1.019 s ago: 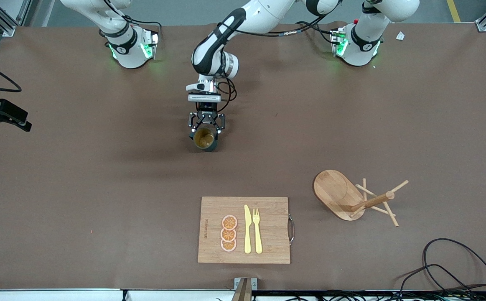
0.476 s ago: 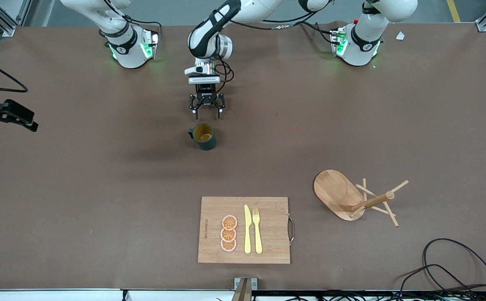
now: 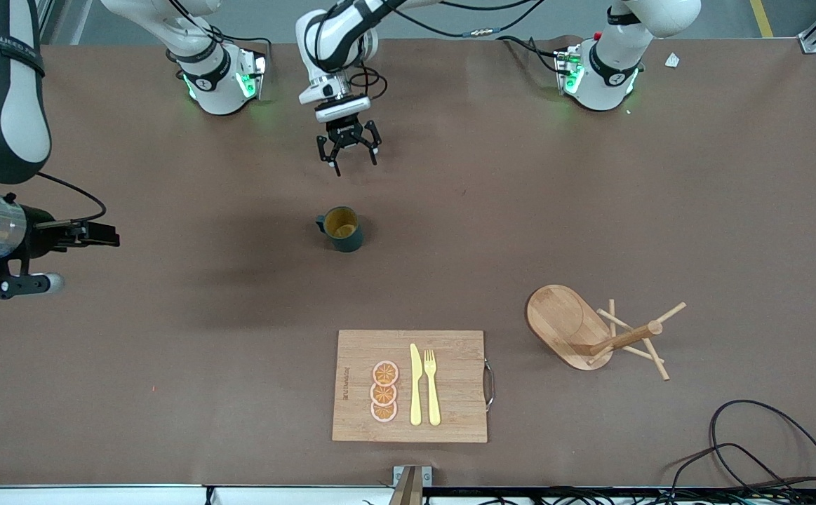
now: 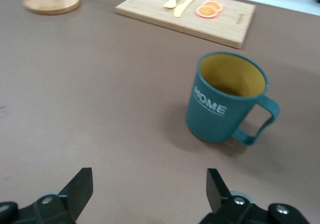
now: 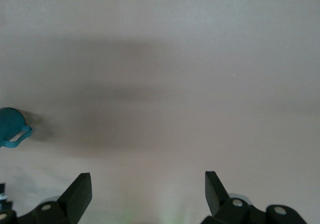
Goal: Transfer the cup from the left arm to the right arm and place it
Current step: 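Raise the left gripper away while the right gripper reaches the mug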
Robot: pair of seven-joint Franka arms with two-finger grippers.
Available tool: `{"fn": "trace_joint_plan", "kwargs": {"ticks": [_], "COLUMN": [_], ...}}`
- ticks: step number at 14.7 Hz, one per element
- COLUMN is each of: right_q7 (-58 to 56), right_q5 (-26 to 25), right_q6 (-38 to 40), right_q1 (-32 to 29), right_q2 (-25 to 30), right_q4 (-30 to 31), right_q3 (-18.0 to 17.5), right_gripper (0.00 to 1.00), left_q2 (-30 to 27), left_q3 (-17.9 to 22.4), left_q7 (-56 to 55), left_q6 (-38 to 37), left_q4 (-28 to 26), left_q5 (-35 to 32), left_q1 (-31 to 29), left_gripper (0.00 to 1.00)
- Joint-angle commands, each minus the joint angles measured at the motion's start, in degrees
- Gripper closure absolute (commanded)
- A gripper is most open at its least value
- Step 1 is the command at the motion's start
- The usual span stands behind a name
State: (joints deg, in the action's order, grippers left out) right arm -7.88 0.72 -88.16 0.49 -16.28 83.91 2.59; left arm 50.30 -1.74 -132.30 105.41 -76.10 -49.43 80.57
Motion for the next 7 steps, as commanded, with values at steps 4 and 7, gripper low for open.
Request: {"fn": "trace_joint_plan", "kwargs": {"ticks": [4, 7], "right_q7": [5.9, 17.4], "right_q5": [4.2, 4.3], "right_q6": [-8.2, -13.3], "right_q1": [3.5, 7.5], "right_q2": [-0.9, -1.4], "right_q4": [2.0, 5.8], "right_q3": [-0.6, -0.7], "right_gripper": [0.0, 0.0], "left_q2": [-12.7, -17.6], "left_q3": [-0.2, -0.2], "left_q7": [5.6, 13.1], "left_q6": [-3.4, -5.1], "left_q4": [-1.4, -1.3], "left_q5": [19.2, 24.2], "left_q1": [-8.0, -15.8], "left_gripper": [0.0, 0.0]}}
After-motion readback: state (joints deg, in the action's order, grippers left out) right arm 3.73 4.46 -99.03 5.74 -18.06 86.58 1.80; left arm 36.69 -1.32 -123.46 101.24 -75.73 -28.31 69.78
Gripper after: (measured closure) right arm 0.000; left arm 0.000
